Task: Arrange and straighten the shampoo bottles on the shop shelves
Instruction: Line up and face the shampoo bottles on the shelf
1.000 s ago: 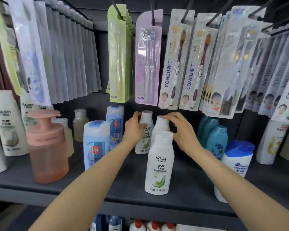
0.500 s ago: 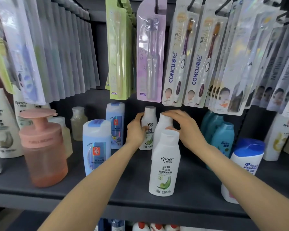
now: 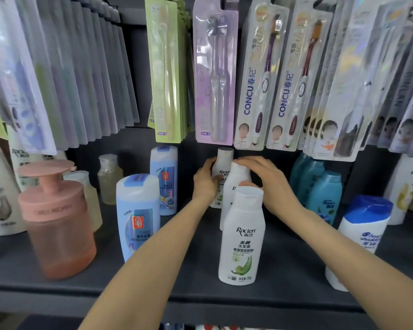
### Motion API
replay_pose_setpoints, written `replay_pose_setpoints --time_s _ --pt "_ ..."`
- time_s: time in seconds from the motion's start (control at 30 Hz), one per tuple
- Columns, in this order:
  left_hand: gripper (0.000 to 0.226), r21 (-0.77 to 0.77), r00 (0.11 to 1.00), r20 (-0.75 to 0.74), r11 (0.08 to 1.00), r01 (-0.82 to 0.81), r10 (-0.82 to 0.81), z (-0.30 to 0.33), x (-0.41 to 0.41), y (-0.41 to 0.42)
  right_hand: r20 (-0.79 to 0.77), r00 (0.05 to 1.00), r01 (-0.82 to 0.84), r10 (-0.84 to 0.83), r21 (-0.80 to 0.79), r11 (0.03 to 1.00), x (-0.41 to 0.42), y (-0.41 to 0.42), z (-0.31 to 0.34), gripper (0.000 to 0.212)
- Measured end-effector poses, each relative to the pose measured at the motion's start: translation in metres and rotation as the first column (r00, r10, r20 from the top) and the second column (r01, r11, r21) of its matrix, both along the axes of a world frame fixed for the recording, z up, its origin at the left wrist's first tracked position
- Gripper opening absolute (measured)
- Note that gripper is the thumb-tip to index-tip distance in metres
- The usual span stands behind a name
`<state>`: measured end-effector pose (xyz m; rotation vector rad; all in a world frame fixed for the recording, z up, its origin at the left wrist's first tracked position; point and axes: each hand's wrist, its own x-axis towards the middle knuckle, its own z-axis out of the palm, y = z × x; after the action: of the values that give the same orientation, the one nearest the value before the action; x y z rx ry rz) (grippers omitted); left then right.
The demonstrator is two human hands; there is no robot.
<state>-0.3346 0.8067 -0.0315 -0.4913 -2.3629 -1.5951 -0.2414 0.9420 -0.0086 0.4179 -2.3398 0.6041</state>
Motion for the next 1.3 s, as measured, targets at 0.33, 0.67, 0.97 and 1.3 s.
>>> replay_pose_setpoints --time_s 0.33,0.67,0.97,1.3 --pt "0.037 0.020 0.984 0.167 0.997 -0.071 0.067 -0.015 0.001 -0.006 -0.002 1.000 -0.001 0.001 0.015 1.000 -0.002 0.003 0.001 0.047" --pt "0.036 0.089 0.974 0.227 0.996 -0.021 0.000 -0.013 -0.002 -0.002 -0.020 1.000 -0.013 0.014 0.006 1.000 -0.001 0.002 0.000 0.046" --pt "0.035 0.094 0.974 0.225 0.996 -0.010 -0.012 -0.005 0.008 -0.009 0.049 0.999 0.002 -0.003 0.018 1.000 0.002 0.000 0.004 0.046" --pt "0.017 0.050 0.998 0.036 0.998 -0.048 0.047 0.026 0.069 -0.042 0.141 0.989 -0.013 0.033 -0.139 0.990 0.045 -0.007 0.037 0.030"
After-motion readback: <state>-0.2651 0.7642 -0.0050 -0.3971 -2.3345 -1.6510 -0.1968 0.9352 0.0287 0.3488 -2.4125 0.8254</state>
